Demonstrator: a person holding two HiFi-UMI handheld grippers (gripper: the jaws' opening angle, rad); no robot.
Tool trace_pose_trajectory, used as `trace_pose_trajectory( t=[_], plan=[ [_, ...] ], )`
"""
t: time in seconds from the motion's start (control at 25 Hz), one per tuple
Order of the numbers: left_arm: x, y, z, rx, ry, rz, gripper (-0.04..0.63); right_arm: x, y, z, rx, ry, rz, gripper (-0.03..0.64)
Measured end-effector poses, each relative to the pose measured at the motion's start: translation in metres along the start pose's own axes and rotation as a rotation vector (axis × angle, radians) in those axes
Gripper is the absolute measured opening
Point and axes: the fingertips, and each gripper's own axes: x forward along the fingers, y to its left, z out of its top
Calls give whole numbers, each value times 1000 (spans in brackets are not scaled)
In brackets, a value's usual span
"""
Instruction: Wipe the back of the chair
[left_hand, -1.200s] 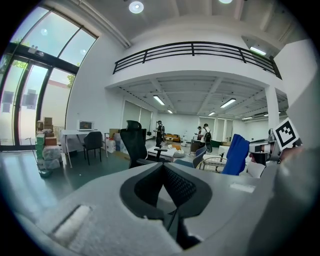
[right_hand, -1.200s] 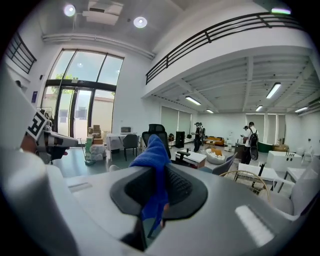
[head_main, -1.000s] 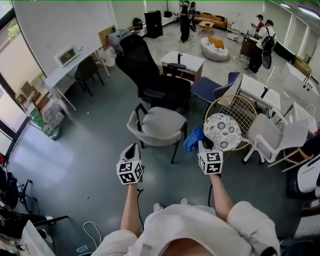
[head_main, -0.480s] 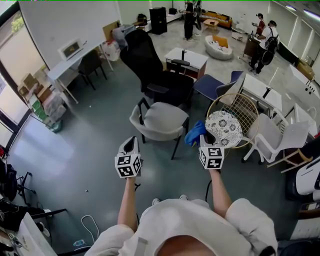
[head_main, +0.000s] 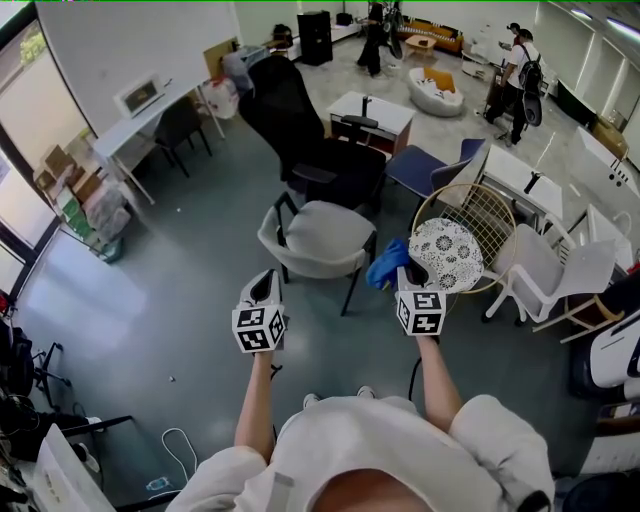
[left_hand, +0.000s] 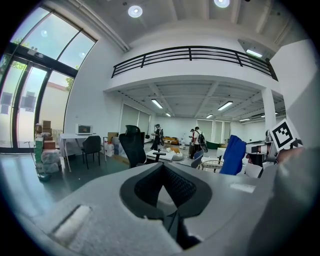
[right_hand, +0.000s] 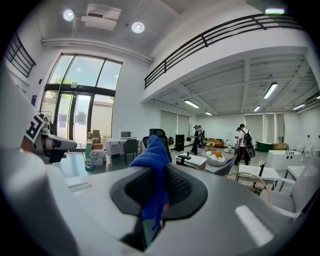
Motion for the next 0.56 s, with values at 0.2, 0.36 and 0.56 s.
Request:
trace_pose_trajectory(
  t=[0.2, 0.36, 0.56],
  plan=[
    [1, -3, 1, -5, -4, -5, 5, 1, 0, 1, -8, 3, 1, 37],
    [4, -8, 2, 3, -7, -17, 5, 2, 1, 1, -13, 5, 3, 38],
    [10, -10, 4, 6, -15, -25, 5, 5, 2, 3, -19, -4, 5, 37]
  ],
)
